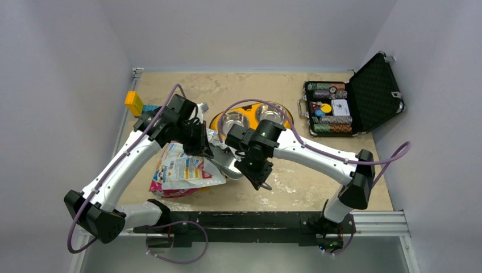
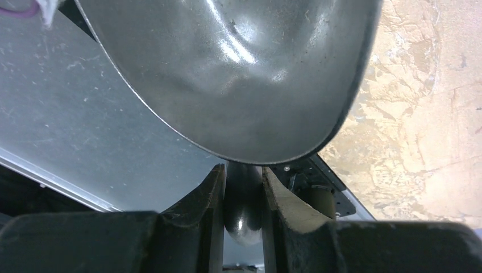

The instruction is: Serve the pet food

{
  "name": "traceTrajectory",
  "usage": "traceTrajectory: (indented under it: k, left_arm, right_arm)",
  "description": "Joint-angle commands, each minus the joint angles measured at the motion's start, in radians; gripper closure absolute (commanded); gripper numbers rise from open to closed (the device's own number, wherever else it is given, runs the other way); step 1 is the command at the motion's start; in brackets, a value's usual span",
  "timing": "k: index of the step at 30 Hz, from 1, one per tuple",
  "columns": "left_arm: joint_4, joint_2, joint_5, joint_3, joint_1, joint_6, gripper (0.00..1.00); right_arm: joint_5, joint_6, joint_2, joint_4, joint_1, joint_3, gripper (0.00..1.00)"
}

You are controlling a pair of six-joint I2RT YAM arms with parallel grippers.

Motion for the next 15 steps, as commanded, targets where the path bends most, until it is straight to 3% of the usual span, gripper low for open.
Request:
traceTrajectory:
  k: [1,10,15]
  left_arm:
    - [0.066,-0.061,0.088,0.014,-0.007,-0.058,1.00]
    - [0.029,-0.079,0.044,0.060,-0.007,-0.075,1.00]
    - [0.041,-0.081,0.057,0.046,-0.007,-0.094,1.00]
  right_arm:
    - [-0.034,-0.064,0.013,0.027,0.008,0.020,1.00]
    - [-0.084,0.006,-0.060,0.146,0.000,-0.113,1.00]
    - [0.013,0.085,-0.085,0.169,-0.101,-0.115,1.00]
